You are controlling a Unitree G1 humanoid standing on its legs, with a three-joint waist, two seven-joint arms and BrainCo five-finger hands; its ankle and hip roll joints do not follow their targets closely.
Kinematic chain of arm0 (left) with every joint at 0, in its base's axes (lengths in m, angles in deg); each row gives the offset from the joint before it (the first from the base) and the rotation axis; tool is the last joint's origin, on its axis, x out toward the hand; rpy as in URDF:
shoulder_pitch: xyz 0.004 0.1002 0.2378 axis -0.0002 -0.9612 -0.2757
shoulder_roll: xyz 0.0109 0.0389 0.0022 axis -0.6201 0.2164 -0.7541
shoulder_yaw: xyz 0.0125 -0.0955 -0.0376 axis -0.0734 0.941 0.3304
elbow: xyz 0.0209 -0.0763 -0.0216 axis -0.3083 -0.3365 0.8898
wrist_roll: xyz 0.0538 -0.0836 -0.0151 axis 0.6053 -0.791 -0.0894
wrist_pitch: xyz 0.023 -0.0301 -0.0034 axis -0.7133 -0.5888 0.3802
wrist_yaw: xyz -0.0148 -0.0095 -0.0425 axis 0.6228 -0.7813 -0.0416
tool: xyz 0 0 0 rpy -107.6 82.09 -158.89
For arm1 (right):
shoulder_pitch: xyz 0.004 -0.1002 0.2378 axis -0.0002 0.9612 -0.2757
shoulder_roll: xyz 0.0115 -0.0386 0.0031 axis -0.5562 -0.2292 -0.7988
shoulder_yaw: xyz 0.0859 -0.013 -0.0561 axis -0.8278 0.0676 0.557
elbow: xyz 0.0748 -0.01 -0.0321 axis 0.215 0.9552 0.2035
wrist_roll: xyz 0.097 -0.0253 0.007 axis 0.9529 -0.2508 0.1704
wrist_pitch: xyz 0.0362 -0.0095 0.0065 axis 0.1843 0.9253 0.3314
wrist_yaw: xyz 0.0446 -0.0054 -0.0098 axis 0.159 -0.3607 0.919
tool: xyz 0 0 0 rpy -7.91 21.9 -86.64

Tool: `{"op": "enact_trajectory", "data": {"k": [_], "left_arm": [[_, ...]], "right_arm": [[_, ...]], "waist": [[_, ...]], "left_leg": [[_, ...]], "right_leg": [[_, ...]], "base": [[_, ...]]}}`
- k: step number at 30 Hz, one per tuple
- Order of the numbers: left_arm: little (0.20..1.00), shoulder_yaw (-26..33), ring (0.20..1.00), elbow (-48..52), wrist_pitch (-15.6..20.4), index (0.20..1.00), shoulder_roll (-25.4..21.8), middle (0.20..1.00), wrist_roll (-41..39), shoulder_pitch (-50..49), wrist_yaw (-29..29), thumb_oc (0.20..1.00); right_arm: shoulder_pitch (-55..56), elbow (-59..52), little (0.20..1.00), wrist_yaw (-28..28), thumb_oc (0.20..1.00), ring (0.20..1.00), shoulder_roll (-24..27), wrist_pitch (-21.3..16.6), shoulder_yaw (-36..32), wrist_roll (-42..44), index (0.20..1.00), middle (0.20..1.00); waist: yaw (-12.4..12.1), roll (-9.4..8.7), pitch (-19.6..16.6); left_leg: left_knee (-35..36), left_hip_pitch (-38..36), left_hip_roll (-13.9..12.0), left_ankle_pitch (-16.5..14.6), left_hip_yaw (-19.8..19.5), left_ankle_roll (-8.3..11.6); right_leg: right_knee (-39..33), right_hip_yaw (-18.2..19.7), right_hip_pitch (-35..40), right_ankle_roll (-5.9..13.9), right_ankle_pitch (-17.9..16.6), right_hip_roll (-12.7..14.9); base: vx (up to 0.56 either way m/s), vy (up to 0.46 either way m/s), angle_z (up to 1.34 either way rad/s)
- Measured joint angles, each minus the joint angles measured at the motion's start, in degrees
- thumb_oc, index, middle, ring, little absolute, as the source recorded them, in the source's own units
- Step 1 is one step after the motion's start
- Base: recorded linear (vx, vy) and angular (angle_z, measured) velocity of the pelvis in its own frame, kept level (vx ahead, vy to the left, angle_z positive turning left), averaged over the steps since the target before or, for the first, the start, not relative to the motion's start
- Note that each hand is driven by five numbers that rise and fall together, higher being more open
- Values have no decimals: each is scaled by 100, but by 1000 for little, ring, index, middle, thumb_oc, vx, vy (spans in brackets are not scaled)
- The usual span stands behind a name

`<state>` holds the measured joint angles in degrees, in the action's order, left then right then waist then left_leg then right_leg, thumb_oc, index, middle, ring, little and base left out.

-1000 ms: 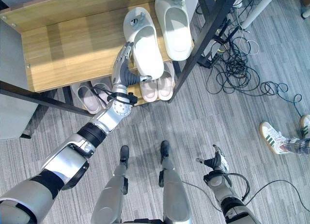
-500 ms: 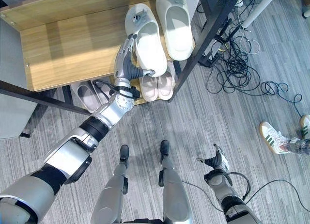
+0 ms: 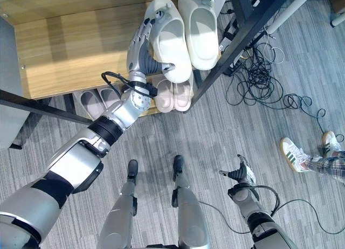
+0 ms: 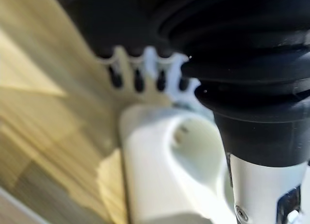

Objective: Arrange the slippers neatly on the shoe rack.

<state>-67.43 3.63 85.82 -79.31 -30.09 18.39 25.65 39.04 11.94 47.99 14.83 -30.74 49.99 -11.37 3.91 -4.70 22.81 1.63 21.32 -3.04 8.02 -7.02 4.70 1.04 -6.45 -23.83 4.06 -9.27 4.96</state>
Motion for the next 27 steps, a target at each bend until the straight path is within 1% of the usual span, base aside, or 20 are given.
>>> {"op": "enact_trajectory", "data": {"k": [5,6,17,19,27], "left_arm": [[1000,-169,1000,-27,-70,1000,-102,1000,3,208,68,1000],[1000,-203,1000,-35,-71,1000,-112,1000,3,209,71,1000],[1000,-204,1000,-78,-83,1000,-76,1000,15,243,77,1000],[1000,-193,1000,-72,-83,1000,-133,1000,14,237,75,1000],[1000,-131,1000,395,-77,1000,-132,1000,7,-116,73,1000]], "right_arm": [[-47,-36,1000,-33,1000,1000,-11,-7,106,-2,1000,1000],[-47,-31,1000,-46,1000,1000,-10,-5,104,-2,1000,1000],[-39,-9,1000,-121,1000,1000,-10,-52,103,-1,1000,1000],[-40,-11,1000,-120,1000,1000,-10,-62,92,0,1000,1000],[0,-4,1000,-87,1000,1000,-67,-46,85,5,1000,1000]], "waist": [[5,-145,-89],[2,-150,-92],[-1,-152,-97],[-27,-148,-99],[-77,-97,-126]], "left_leg": [[-77,199,20,6,-8,-7],[-82,196,22,6,-7,-8],[-118,199,54,8,-4,-13],[-147,202,75,6,-4,-21],[-267,184,96,3,-10,-46]], "right_leg": [[77,-3,-186,4,-3,16],[89,-4,-187,5,-2,20],[127,-10,-190,19,0,64],[146,-10,-188,19,-1,78],[244,-3,-152,22,2,129]], "base": [[3,6,1],[0,0,0],[-3,1,0],[-17,-2,0],[-30,-19,2]]}}
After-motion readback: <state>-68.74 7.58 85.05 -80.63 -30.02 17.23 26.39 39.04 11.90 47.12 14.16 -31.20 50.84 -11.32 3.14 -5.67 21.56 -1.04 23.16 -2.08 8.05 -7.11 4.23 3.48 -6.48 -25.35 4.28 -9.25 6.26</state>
